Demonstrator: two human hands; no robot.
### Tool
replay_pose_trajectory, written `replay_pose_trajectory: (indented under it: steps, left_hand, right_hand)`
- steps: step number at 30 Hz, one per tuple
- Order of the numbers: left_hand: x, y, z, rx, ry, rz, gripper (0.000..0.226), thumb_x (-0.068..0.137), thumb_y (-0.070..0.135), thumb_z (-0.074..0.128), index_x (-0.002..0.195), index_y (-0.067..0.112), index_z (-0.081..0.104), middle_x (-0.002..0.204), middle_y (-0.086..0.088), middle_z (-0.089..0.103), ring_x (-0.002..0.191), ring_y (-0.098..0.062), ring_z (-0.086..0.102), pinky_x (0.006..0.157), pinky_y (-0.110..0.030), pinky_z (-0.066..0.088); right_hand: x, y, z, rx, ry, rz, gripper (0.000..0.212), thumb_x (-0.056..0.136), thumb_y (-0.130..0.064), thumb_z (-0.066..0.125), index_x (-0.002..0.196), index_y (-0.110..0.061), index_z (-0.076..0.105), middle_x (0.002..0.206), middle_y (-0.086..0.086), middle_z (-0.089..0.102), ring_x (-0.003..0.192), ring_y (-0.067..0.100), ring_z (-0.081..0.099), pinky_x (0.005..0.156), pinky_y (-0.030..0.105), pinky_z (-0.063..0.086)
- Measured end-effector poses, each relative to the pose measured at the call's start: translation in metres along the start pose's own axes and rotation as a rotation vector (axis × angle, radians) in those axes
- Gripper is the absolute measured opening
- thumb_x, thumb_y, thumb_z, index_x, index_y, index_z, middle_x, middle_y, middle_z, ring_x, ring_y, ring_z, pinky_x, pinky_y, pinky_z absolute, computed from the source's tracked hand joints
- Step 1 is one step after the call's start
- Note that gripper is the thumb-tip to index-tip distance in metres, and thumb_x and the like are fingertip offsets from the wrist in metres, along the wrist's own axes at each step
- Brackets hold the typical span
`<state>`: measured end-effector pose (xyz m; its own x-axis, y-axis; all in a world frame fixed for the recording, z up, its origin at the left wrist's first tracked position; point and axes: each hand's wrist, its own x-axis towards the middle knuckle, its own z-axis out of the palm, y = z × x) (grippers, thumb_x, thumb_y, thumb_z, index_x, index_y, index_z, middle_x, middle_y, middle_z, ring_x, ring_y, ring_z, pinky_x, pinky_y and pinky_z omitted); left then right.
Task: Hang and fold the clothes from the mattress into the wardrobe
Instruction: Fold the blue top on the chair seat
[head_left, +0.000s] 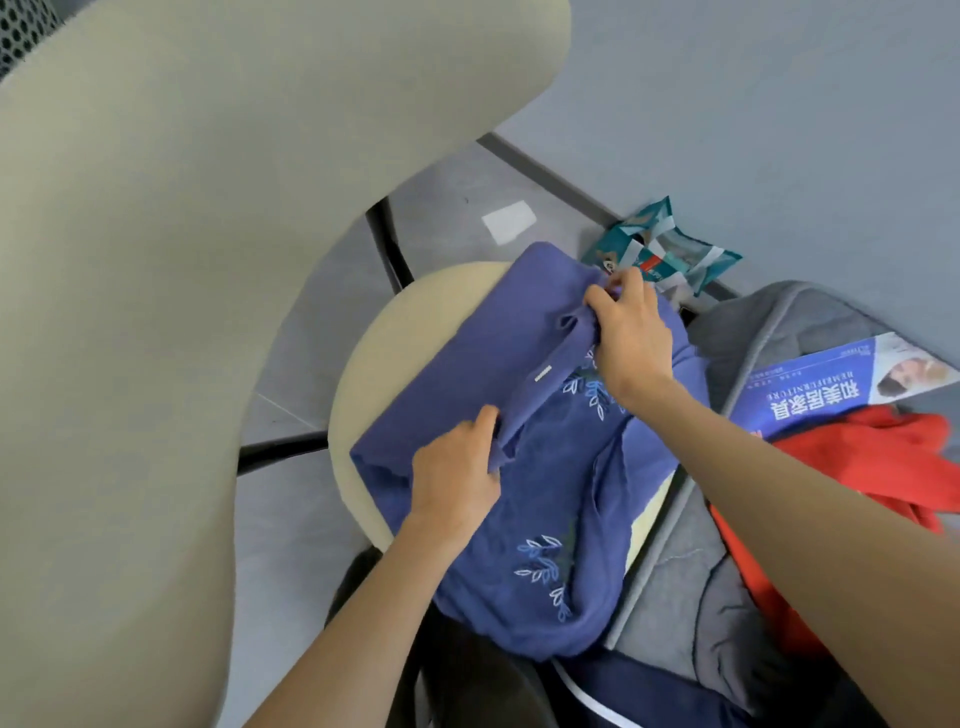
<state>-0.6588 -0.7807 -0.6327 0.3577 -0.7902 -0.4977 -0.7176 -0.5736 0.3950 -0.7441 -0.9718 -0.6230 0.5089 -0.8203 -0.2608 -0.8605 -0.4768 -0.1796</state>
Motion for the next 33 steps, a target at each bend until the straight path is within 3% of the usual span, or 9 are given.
replay_pose_trajectory:
  steps: [3,5,9,12,16,19,24,29,33]
  left_hand:
    - [-0.007,0.001,0.025,-0.042,-0.247,0.111,0.049,0.084,0.045,0.062,0.128,0.032,0.044,0.114,0.005,0.042,0.11,-0.013,0.047,0.07,-0.03,0.04]
    - [-0.011,-0.001,0.034,-0.118,-0.287,0.15,0.044,0.081,0.057,0.061,0.119,0.036,0.055,0.112,0.011,0.04,0.11,-0.006,0.044,0.073,-0.025,0.039]
    - [-0.009,-0.013,0.036,-0.161,-0.08,0.131,0.028,0.088,0.054,0.053,0.096,0.03,0.067,0.102,0.013,0.051,0.101,-0.01,0.052,0.075,-0.025,0.042]
    - [0.001,-0.024,0.034,-0.076,0.067,0.097,0.033,0.085,0.046,0.062,0.112,0.027,0.063,0.115,0.003,0.053,0.107,-0.024,0.05,0.083,-0.041,0.043]
    - [0.007,-0.034,0.033,0.021,0.095,-0.052,0.05,0.085,0.036,0.065,0.131,0.025,0.051,0.142,-0.007,0.033,0.126,-0.031,0.034,0.098,-0.048,0.036]
    - [0.013,-0.036,0.028,-0.043,0.187,-0.2,0.065,0.086,0.031,0.065,0.143,0.023,0.036,0.146,-0.016,0.028,0.131,-0.037,0.031,0.106,-0.049,0.03]
    - [0.028,-0.047,0.018,-0.142,0.135,-0.393,0.068,0.092,0.033,0.058,0.147,0.017,0.023,0.141,-0.013,0.035,0.125,-0.035,0.038,0.102,-0.047,0.032]
    - [0.04,-0.055,0.013,-0.201,0.076,-0.401,0.045,0.09,0.034,0.061,0.125,0.012,0.044,0.122,-0.01,0.051,0.113,-0.032,0.047,0.089,-0.044,0.04]
    - [0.047,-0.062,0.011,-0.192,-0.044,-0.362,0.026,0.093,0.03,0.057,0.107,0.01,0.05,0.106,-0.007,0.058,0.101,-0.03,0.055,0.084,-0.045,0.046]
  right_hand:
    - [-0.012,0.032,0.018,-0.216,-0.178,0.096,0.042,0.085,-0.004,0.06,0.124,-0.014,0.048,0.154,0.013,0.013,0.136,0.041,0.017,0.093,0.048,0.033]
    - [-0.02,0.041,0.025,-0.147,-0.229,0.2,0.043,0.085,-0.003,0.059,0.124,-0.021,0.053,0.158,0.01,0.003,0.139,0.043,0.009,0.101,0.05,0.029]
    - [-0.035,0.045,0.033,0.075,-0.13,0.332,0.024,0.092,-0.008,0.048,0.107,-0.017,0.065,0.154,0.006,0.018,0.132,0.039,0.022,0.092,0.049,0.04]
    - [-0.039,0.046,0.039,0.202,-0.171,0.457,0.031,0.097,-0.027,0.043,0.123,-0.016,0.056,0.15,0.008,0.025,0.128,0.036,0.031,0.089,0.047,0.044]
    - [-0.038,0.047,0.041,0.191,-0.047,0.63,0.039,0.09,-0.02,0.051,0.128,-0.01,0.049,0.154,0.011,0.018,0.131,0.036,0.023,0.098,0.047,0.032]
    - [-0.036,0.043,0.036,0.142,0.03,0.382,0.04,0.087,-0.009,0.052,0.127,-0.014,0.05,0.154,0.011,0.018,0.131,0.038,0.024,0.096,0.047,0.033]
    - [-0.008,0.006,0.036,0.072,-0.125,-0.071,0.056,0.088,0.003,0.045,0.138,-0.022,0.043,0.155,0.003,0.02,0.126,0.032,0.035,0.084,0.041,0.038]
    - [0.035,-0.031,0.045,-0.075,-0.291,-0.191,0.083,0.082,0.011,0.048,0.148,-0.033,0.024,0.16,-0.001,0.002,0.124,0.031,0.038,0.064,0.035,0.036]
    - [0.054,-0.037,0.049,-0.262,-0.299,-0.161,0.07,0.083,0.006,0.056,0.142,-0.023,0.031,0.16,0.006,-0.001,0.121,0.034,0.041,0.061,0.035,0.035]
